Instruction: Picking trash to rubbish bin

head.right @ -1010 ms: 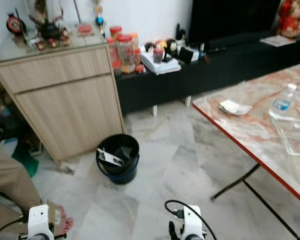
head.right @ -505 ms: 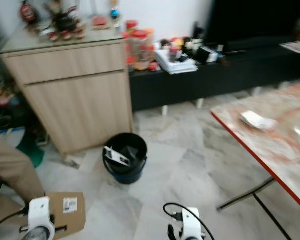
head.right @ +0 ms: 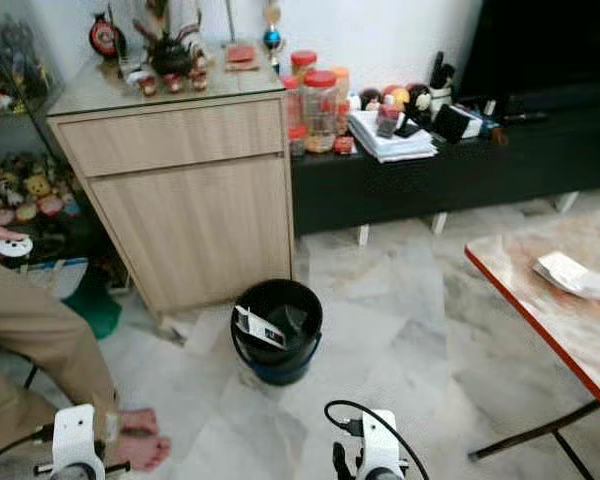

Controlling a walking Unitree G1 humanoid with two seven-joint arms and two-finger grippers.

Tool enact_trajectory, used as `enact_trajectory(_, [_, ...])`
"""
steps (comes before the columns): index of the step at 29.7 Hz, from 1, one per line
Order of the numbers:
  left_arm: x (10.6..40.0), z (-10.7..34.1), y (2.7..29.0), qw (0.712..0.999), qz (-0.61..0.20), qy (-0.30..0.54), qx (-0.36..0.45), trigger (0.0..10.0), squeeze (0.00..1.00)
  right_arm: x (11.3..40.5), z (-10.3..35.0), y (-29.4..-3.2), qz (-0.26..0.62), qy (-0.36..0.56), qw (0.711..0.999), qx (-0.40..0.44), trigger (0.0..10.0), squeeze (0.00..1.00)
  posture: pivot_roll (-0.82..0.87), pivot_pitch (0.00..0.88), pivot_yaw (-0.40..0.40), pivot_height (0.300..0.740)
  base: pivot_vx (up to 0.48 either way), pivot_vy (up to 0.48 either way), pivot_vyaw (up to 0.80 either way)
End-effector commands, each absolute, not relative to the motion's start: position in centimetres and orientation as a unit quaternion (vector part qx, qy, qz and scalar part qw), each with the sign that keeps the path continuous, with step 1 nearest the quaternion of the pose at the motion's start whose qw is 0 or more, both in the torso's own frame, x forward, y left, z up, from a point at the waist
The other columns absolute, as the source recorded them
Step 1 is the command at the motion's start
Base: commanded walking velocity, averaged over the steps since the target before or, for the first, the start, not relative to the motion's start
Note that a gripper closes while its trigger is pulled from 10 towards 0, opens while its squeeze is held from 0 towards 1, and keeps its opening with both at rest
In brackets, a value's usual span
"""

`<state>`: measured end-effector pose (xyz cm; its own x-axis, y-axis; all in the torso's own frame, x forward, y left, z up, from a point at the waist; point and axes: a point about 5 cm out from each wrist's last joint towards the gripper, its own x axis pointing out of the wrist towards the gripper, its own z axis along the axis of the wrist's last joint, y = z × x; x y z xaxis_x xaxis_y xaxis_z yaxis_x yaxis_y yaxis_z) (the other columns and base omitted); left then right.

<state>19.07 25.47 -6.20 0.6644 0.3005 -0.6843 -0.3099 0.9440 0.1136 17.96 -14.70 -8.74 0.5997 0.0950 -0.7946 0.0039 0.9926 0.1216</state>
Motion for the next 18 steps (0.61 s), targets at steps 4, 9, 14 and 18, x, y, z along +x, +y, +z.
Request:
enact_trajectory(4, [19.35,-6.0,25.66,0.913,0.165,0.372,0.003,10.0,0.0,18.55,-8.45,-14.37,0.023,0.438,0.896,0.066,10.0,0.0,-0.06,0.02,0.013,0.74,0.294,0.0,0.0])
enact_trajectory(9, [19.32,-6.01,25.66,0.913,0.165,0.373,0.003,10.0,0.0,18.7,-8.37,-14.4,0.018,0.433,0.898,0.074,10.0,0.0,-0.06,0.022,0.013,0.74,0.293,0.0,0.0])
enact_trajectory(14, [19.21,-6.08,25.64,0.913,0.166,0.374,0.002,10.0,0.0,18.71,-8.36,-14.44,0.017,0.432,0.899,0.077,10.0,0.0,-0.06,0.023,0.011,0.74,0.295,0.0,-0.64])
enact_trajectory(18, [19.19,-6.1,25.6,0.913,0.165,0.374,0.001,10.0,0.0,18.79,-8.31,-14.37,0.021,0.43,0.9,0.074,10.0,0.0,-0.06,0.026,0.009,0.74,0.295,0.0,-0.16])
